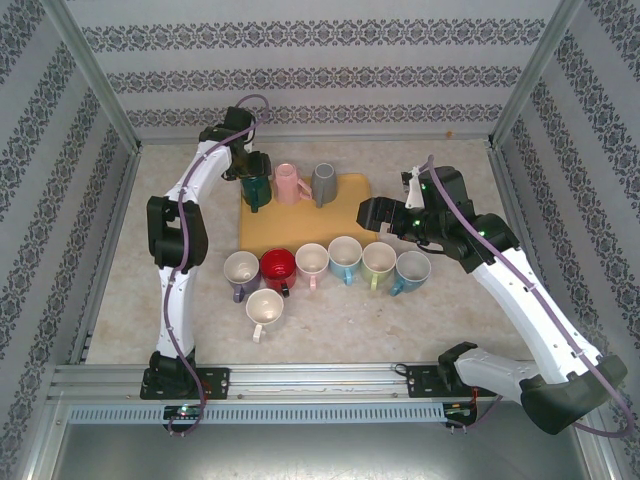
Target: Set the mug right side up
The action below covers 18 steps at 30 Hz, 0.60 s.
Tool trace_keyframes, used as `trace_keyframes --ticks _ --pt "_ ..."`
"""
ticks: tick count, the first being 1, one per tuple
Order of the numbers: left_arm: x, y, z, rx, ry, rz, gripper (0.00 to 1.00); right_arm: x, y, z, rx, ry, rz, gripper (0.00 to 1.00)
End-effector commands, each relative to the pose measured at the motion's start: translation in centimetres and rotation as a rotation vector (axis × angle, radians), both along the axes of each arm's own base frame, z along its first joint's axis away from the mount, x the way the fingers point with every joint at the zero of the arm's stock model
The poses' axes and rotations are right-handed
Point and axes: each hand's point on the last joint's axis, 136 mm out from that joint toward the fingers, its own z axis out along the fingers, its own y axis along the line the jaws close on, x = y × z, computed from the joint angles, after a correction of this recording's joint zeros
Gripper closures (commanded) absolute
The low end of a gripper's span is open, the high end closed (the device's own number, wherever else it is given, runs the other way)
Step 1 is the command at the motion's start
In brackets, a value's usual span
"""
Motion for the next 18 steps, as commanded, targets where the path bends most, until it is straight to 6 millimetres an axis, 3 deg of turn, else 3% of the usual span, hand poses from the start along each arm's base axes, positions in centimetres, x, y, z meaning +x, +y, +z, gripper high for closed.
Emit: trace_keyframes --ticks 1,4,8,18 --pt "-0.9 0.6 4.0 -0.015 -0.043 0.04 0.45 -0.2 0.5 1.0 0.032 -0.034 0.013 0.03" --pt "-1.1 0.6 5.8 -0.051 -0.071 0.059 0.45 -0.1 0.4 1.3 0.031 -0.045 0.009 0.03" --pt "-1.7 0.1 6.4 -0.098 -0.062 0.054 0.45 -0.1 0.4 1.3 0.035 -0.05 0.008 0.03" --pt "-6.5 -2.2 2.1 -0.041 0.058 -0.07 0.44 -0.5 0.2 0.6 0.034 -0.038 0.006 0.03"
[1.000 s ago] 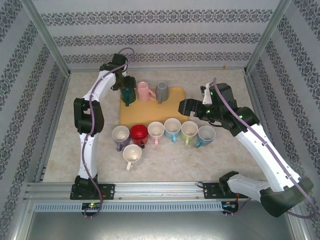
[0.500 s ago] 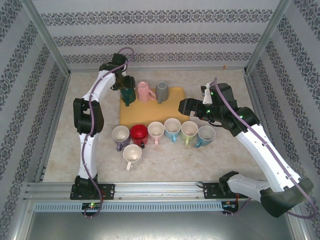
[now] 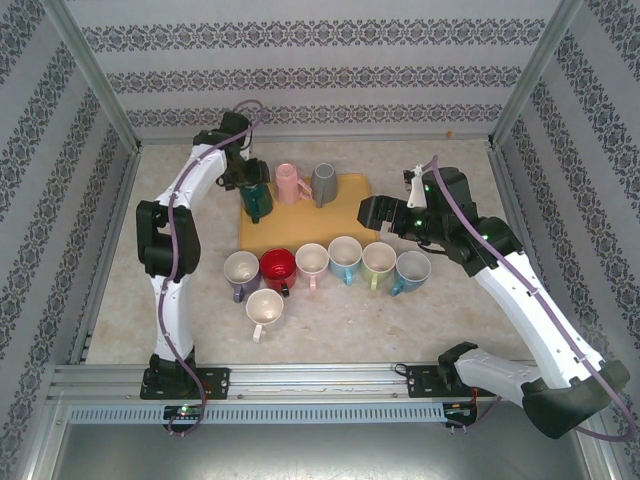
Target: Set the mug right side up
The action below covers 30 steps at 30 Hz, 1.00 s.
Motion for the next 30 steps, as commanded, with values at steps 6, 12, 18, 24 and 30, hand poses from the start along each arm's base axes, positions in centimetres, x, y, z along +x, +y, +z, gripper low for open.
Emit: trace_keyframes --ticks 6,12,18,24,30 --pt "-3.6 -1.9 -0.4 0.04 -0.007 -0.118 0.37 -0.6 0.2 -0.9 0.011 0.011 0.005 0.03" --pt "-4.5 -2.8 -1.8 0.074 0.024 -0.154 0.23 -0.4 0.4 -1.3 0.01 0.02 0.013 0.02" --pt "-4.4 -3.6 -3.0 0.077 0.048 -0.176 0.17 -0.3 0.7 -1.8 0.007 0.033 0.022 0.02" --pt "-4.7 -4.2 -4.1 0.09 0.081 -0.201 0.13 -0.1 0.7 -2.0 -0.003 0.034 0.028 0.02" --pt "-5.0 -4.0 -4.2 0.128 0.089 -0.205 0.23 0.1 0.8 -2.1 -0.011 0.031 0.031 0.02"
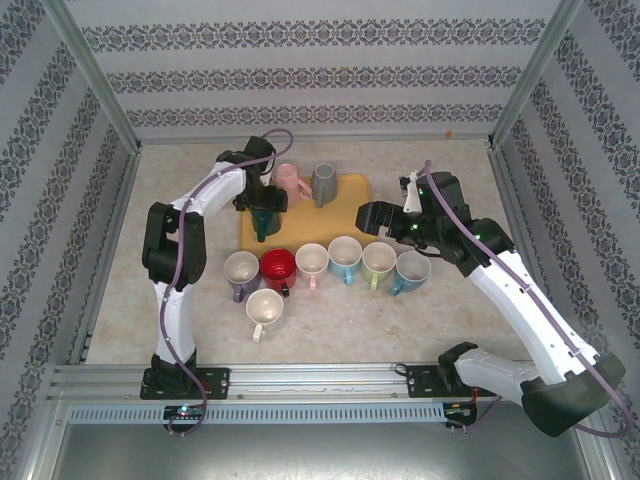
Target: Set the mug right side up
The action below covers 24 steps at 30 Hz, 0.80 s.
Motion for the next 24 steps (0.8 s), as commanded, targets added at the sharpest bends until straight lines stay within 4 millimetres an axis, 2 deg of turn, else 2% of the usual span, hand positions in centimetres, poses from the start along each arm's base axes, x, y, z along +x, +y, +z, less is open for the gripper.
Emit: trace_keyframes --ticks 1,6,11,15,19,23,24 --pt "-0.6 -0.1 0.0 0.029 0.016 -0.019 0.26 0.1 0.7 0.2 0.007 -0.017 0.028 0.02" --pt "0.6 -0.6 3.8 -0.007 -0.066 -0.001 0.39 0.5 0.8 0.9 0.006 -0.034 0.037 0.02" --pt "1.0 -1.4 8.8 -0.088 -0.139 0.036 0.41 0.8 0.7 2.8 -0.002 -0.08 0.041 0.02" --pt "1.0 -1.6 14.3 -0.157 -0.252 0.079 0.4 1.3 1.2 5.2 0.045 -0.152 0.041 0.02" --pt "0.8 -3.2 20.6 -0.346 -0.366 0.117 0.4 1.5 1.9 7.2 0.084 -0.183 0.062 0.02" --pt "-0.2 -6.4 26.5 -0.689 -0.483 0.136 0.4 0.5 3.7 9.7 0.175 -0.27 0.188 0.02" --pt "-0.7 -7.1 27.3 -0.781 -0.497 0.144 0.4 0.3 4.2 10.1 0.215 -0.28 0.209 0.02"
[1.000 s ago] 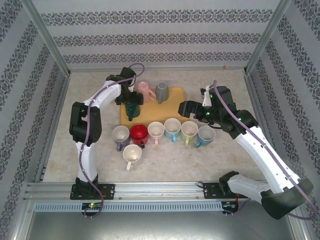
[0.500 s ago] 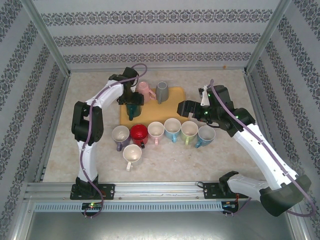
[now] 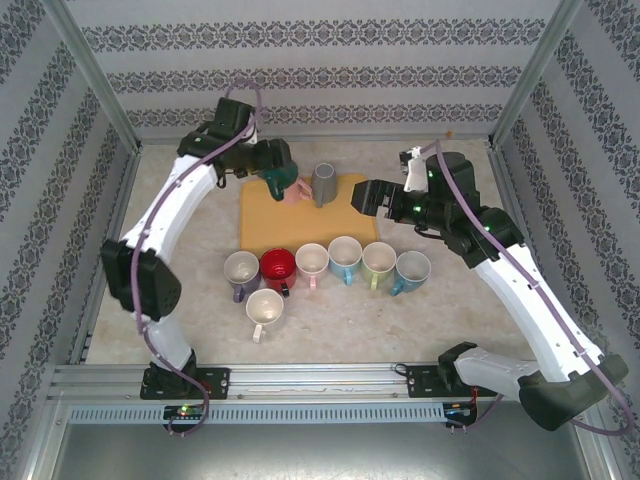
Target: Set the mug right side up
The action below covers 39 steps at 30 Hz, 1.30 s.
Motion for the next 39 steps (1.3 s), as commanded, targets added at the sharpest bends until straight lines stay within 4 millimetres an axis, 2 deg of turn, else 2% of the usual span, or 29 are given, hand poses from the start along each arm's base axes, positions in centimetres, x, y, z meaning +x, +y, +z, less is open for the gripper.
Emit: trace_keyframes --ticks 1,4,7,10,13,17,21,28,30,36,39 --pt "-1.0 -4.1 8.5 -0.425 -0.199 -0.039 0.4 -1.1 2.4 3.1 0.131 -0.089 0.136 0.02" --pt "-2.4 -5.7 13.1 -0.685 -0.312 -0.1 0.39 -1.3 3.5 3.9 0.236 -0.086 0.177 0.02" --pt "-4.5 -7.6 16.2 -0.799 -0.35 -0.208 0.39 -1.5 4.4 4.9 0.342 -0.087 0.223 0.03" --pt "-7.0 -9.4 18.3 -0.859 -0.362 -0.306 0.39 -1.7 5.4 5.9 0.436 -0.059 0.286 0.03" --pt "-8.8 -9.6 19.7 -0.93 -0.38 -0.348 0.39 -1.4 5.1 6.6 0.488 -0.076 0.271 0.03" --pt "-10.3 -9.2 20.3 -1.02 -0.385 -0.374 0.38 -0.9 4.5 8.0 0.6 -0.093 0.273 0.03" --pt "-11.6 -9.0 21.2 -1.085 -0.392 -0.41 0.39 -1.3 4.7 9.2 0.622 -0.121 0.296 0.03" --pt "-13.0 -8.6 22.2 -1.104 -0.402 -0.436 0.39 -1.4 5.2 9.6 0.645 -0.109 0.316 0.09" --pt "-13.1 -8.5 22.0 -1.109 -0.397 -0.434 0.39 -1.6 5.4 9.9 0.651 -0.111 0.324 0.16" --pt "-13.3 -8.4 22.2 -1.156 -0.394 -0.439 0.39 -1.7 5.6 10.5 0.657 -0.125 0.332 0.45" --pt "-13.6 -8.6 22.1 -1.155 -0.391 -0.451 0.39 -1.7 5.9 10.5 0.657 -0.119 0.34 0.54"
